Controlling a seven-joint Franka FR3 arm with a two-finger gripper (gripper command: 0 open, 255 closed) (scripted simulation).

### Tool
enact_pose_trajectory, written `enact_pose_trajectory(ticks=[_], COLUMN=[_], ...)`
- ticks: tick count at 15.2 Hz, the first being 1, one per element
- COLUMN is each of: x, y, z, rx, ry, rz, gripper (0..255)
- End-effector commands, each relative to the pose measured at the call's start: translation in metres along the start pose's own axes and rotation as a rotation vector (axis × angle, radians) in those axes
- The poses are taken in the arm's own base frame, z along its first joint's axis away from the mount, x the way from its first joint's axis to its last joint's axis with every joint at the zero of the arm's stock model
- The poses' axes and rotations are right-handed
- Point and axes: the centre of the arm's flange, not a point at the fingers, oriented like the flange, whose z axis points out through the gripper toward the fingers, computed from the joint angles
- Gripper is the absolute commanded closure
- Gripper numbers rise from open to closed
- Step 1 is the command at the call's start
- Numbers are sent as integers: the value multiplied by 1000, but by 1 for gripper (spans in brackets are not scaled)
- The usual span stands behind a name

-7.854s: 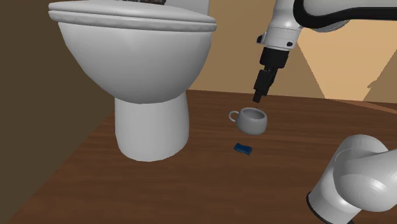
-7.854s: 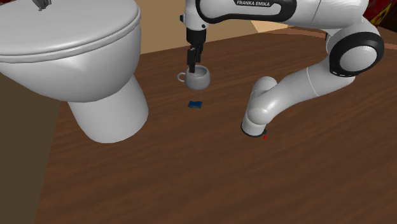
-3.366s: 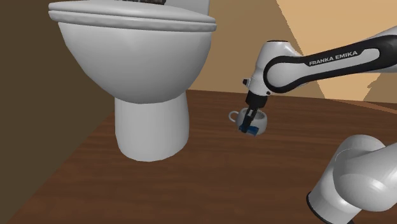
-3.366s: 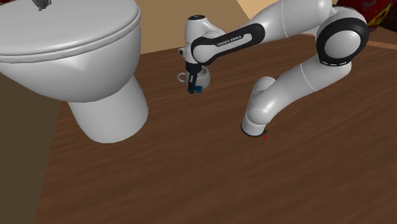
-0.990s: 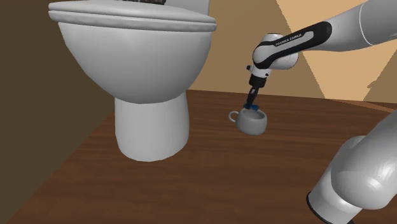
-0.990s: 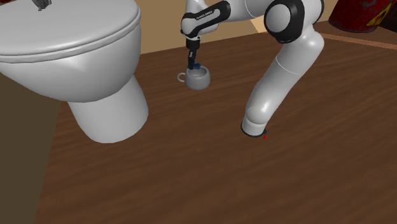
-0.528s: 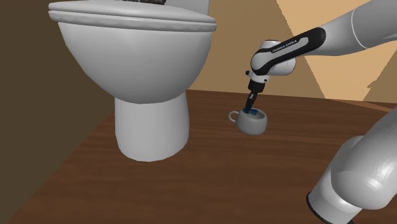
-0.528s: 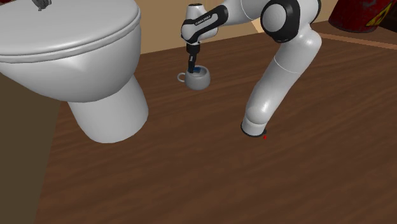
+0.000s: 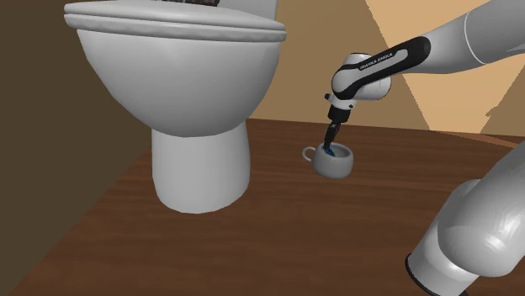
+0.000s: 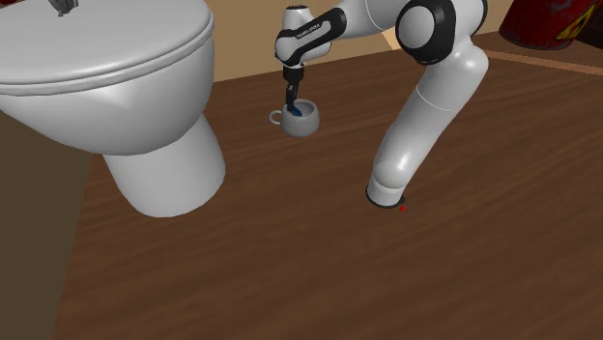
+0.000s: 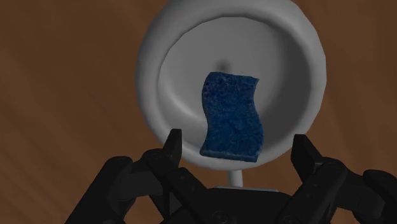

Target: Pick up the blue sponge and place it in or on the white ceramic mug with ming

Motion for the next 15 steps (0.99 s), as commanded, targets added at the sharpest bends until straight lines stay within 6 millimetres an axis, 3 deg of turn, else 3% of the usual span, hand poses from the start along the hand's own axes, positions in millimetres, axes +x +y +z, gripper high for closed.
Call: enact_pose_trajectory(ticks=[1, 3, 7, 15], x=[0, 0, 0, 0], y=[0, 0, 0, 0], z=[0, 0, -50, -50], rx=[0, 0, 0, 0], ry=[0, 0, 0, 0], rz=[0, 0, 0, 0], gripper=[0, 0, 0, 0])
